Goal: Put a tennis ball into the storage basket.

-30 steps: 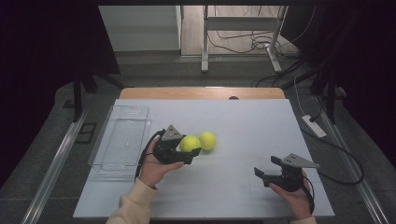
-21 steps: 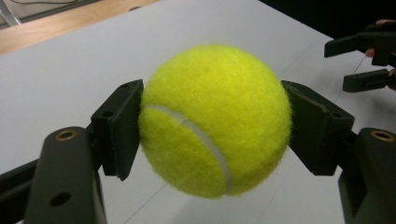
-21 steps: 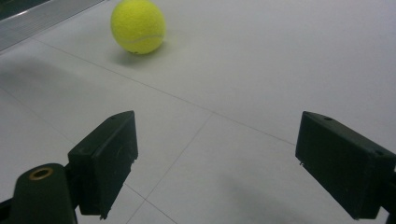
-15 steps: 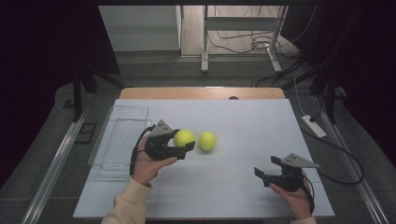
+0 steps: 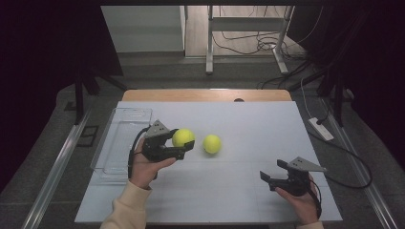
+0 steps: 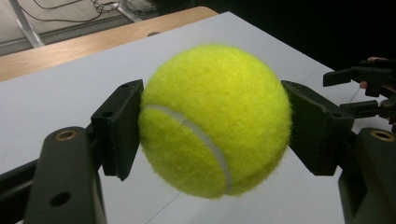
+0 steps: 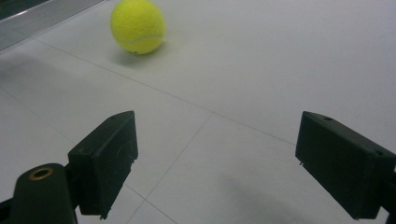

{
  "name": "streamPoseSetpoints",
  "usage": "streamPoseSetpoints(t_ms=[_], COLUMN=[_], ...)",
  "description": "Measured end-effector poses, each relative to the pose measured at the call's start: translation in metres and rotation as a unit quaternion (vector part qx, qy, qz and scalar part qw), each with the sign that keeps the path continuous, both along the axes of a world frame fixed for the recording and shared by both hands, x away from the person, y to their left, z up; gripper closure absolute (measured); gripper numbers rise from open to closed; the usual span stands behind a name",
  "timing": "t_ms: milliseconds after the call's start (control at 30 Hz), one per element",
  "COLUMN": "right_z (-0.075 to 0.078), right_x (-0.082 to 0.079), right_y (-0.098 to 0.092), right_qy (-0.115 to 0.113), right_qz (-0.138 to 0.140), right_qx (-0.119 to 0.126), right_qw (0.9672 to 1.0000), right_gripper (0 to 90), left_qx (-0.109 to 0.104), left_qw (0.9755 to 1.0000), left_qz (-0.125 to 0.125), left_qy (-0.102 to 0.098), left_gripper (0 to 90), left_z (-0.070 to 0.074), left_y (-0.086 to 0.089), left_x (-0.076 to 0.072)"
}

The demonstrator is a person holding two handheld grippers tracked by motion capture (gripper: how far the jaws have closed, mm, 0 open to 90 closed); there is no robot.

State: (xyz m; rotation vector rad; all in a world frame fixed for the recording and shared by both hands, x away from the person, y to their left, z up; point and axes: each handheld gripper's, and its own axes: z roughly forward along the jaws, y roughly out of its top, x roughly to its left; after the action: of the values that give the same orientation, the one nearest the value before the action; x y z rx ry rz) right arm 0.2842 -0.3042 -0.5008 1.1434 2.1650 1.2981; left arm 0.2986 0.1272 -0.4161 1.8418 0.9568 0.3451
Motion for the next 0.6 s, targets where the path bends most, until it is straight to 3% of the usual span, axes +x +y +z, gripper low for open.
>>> streamPoseSetpoints(t_ms=[600], right_z=[0.000], right_x=[0.000], right_y=[0.000], right_qy=[-0.001], right_qz=[-0.001], right_qx=[0.000], right_qw=[1.0000], right_gripper=[13.0], left_qx=[-0.018], left_qw=[0.9997], left_qz=[0.012], left_qy=[-0.015], left_gripper=[27.2], left_z=[0.010], left_y=[0.010], left_x=[-0.002])
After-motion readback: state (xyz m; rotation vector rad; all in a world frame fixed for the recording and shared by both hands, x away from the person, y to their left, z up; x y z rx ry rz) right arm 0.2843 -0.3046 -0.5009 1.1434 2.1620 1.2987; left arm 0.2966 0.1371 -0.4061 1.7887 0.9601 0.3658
